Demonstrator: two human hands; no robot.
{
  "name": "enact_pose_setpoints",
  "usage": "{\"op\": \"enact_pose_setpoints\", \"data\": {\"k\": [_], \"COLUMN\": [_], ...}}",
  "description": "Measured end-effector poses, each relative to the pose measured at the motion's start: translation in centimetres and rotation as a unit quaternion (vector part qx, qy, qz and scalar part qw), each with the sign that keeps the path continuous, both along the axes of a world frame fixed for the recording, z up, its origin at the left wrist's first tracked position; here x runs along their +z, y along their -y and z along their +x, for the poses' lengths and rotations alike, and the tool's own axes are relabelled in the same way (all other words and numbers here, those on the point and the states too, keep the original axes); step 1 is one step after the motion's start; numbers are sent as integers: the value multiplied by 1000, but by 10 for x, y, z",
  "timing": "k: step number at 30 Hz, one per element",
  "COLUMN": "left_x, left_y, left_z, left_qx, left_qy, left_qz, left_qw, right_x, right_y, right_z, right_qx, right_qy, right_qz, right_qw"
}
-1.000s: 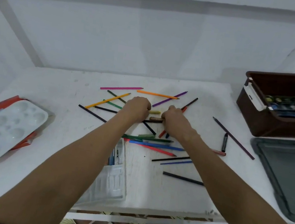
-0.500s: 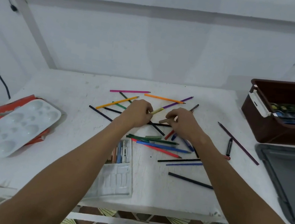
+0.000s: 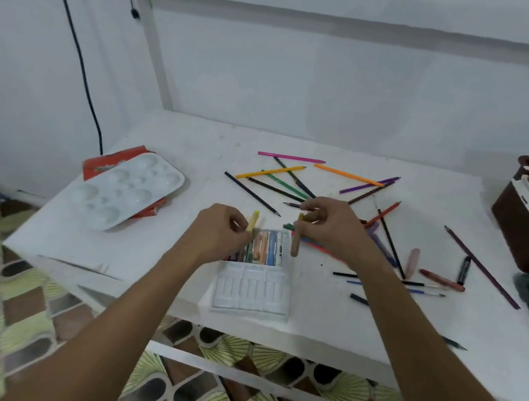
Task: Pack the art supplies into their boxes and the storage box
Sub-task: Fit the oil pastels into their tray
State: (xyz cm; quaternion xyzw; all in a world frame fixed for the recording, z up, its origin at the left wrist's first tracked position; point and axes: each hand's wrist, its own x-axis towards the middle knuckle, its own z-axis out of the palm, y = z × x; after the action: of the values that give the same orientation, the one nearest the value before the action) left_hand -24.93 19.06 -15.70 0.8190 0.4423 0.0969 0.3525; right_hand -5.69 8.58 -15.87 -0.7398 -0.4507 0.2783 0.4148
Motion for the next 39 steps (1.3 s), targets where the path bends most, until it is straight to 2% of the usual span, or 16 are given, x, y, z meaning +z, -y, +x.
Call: {"op": "enact_pose_setpoints", "data": {"k": [3, 9, 19, 27, 33, 39], "left_x": [-13, -28, -32, -36, -40, -37], "left_y": [9, 25, 35, 26, 22, 17], "left_z": [-31, -57, -65, -70, -73, -69], "left_qx": [18, 40, 27, 25, 15, 10], "left_qy": [-8, -3, -34, -13, 4, -18], "left_qz": [-36, -109, -99, -106, -128, -135], "left_qw": [999, 993, 994, 994, 992, 991], "right_x": [-15, -39, -47, -48, -44, -44], "right_y": [-2, -7, -11, 0, 6, 7], "right_z": [-12, -20, -30, -32, -33, -36], "right_qx": [-11, -61, -87, -57, -7, -10], "right_qy": [-11, 71, 127, 105, 127, 150], "right_qz": [-27, -43, -43, -45, -76, -80], "right_qw": [1000, 995, 987, 992, 989, 985]}}
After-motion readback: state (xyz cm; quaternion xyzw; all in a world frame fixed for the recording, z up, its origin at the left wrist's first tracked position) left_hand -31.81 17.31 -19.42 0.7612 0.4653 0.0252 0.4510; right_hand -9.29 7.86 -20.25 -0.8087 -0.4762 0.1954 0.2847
